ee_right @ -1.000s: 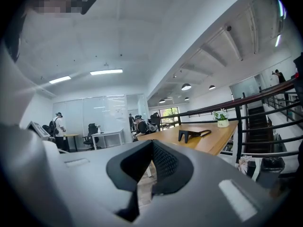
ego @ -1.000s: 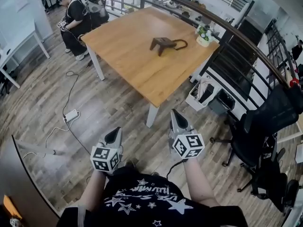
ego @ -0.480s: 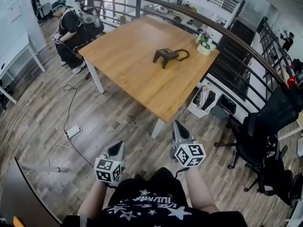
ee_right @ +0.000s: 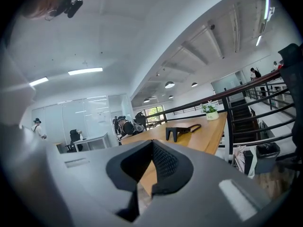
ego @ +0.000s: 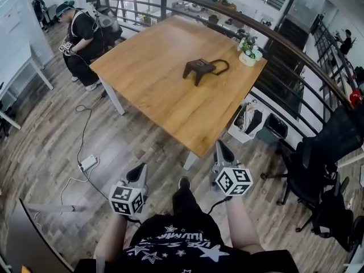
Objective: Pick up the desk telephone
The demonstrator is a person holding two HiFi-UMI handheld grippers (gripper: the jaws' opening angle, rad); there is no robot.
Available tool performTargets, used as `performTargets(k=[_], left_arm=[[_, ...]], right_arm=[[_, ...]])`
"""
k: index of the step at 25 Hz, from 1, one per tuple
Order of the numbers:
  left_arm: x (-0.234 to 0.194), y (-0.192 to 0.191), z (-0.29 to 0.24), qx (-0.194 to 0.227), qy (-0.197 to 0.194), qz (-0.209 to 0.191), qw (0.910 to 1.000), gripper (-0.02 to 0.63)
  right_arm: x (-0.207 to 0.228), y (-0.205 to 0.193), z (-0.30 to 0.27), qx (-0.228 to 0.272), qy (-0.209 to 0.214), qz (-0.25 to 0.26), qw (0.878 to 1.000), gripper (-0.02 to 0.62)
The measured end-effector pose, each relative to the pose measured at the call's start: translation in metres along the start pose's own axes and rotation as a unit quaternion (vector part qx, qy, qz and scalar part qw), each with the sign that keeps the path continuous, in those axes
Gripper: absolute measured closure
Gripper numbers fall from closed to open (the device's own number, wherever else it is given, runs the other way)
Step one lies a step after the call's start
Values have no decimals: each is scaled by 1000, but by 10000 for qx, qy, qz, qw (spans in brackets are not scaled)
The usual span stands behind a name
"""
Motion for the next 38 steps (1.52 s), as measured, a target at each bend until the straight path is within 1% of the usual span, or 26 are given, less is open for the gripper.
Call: performTargets(k=[4, 9, 14, 18, 23, 26, 30, 33, 38], left_arm=[[-13, 31, -25, 22, 147, 43, 9999, 604], [-20, 77, -76, 66, 274, 122, 9995, 604], [-10, 113, -123, -21, 72, 94, 9999, 604], [-2, 135, -154, -107, 23, 48, 9999, 604], [4, 154, -184, -125, -15, 121, 9998, 604], [4, 161, -192, -117, -70, 183, 9997, 604], [2, 164, -199, -228, -61, 174, 9996, 604], [-4, 171, -207, -273, -79, 253, 9993, 604], [-16, 196, -239, -361, -318, 487, 9977, 604]], right_arm=[[25, 34, -44, 83, 84, -13, 9999, 595], [61, 62, -91, 77, 175, 18, 9998, 595], [93, 75, -122, -80, 189, 26, 9998, 595], [119, 86, -139, -88, 194, -28, 9998, 595], [145, 92, -158, -103, 244, -132, 9996, 595], [153, 94, -167, -116, 251, -181, 9995, 595], [157, 96, -171, -134, 267, -192, 9994, 596], [160, 98, -172, -112, 174, -266, 9994, 595], [165, 102, -176, -75, -39, -367, 9993, 595]])
Point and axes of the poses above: the fingertips, and each gripper's own axes: z backward along the fingers, x to its right, y out of its top, the point moved 8 cm from there along z, backward along the fingers, and after that the axes turned 11 degrees about -x, right-handed, at the moved point
